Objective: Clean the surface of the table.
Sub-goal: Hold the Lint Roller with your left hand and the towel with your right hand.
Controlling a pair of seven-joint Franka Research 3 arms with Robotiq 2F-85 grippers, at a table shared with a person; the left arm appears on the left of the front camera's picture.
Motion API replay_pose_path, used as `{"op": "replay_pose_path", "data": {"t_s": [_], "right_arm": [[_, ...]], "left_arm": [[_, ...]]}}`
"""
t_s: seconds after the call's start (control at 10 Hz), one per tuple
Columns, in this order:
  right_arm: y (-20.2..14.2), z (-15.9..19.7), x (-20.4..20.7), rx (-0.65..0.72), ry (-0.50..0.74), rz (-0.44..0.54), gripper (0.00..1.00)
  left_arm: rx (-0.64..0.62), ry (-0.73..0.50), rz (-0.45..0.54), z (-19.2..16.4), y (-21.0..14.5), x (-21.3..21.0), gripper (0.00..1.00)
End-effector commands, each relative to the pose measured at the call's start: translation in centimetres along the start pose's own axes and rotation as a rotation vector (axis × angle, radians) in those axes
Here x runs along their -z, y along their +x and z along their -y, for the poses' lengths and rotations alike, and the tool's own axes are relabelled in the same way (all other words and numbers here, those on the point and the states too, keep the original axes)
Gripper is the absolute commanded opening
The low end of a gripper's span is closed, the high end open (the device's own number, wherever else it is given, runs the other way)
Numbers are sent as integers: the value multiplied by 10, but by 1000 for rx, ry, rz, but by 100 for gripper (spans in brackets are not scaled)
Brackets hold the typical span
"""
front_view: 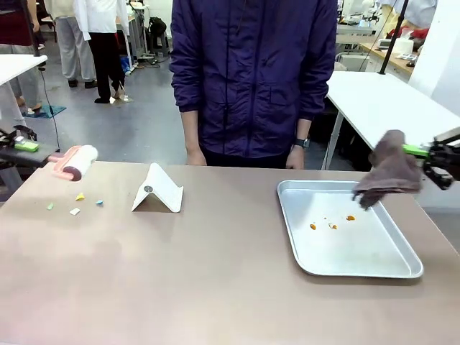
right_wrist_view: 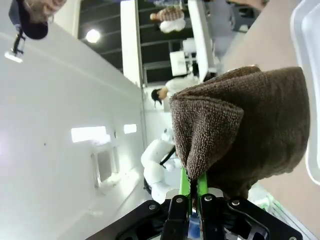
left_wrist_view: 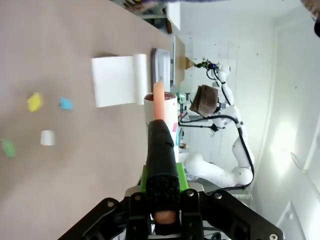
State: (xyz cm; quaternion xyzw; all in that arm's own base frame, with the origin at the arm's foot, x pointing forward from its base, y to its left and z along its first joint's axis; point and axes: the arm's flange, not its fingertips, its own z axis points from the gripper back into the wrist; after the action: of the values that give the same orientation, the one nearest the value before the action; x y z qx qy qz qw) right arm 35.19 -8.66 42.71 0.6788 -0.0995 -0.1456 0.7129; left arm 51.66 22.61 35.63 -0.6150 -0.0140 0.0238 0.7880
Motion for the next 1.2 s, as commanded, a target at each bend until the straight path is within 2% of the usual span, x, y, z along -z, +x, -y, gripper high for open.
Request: {"op": "replay_pose_path", "data": {"t_s": [0.0, 0.1, 0.3, 0.4, 0.5, 1.1], "right_arm": [[-10, 14, -28, 29, -18, -47, 0], [-7, 26, -44, -11, -3, -65, 0], [-5, 40, -55, -67, 11, 34, 0], [-10, 27, -46, 16, -20, -11, 0], [-10, 27, -46, 16, -20, -11, 0], [-10, 27, -46, 16, -20, -11, 0]], "left_arm": [[-50, -7, 6, -37, -1, -50, 0], [-47, -41, 36, -60, -8, -67, 0], [-65, -147, 114, -65, -21, -74, 0], [-122, -155, 162, -58, -21, -67, 0], [-95, -76, 96, -84, -27, -81, 0], [-95, -76, 96, -84, -27, -81, 0]]}}
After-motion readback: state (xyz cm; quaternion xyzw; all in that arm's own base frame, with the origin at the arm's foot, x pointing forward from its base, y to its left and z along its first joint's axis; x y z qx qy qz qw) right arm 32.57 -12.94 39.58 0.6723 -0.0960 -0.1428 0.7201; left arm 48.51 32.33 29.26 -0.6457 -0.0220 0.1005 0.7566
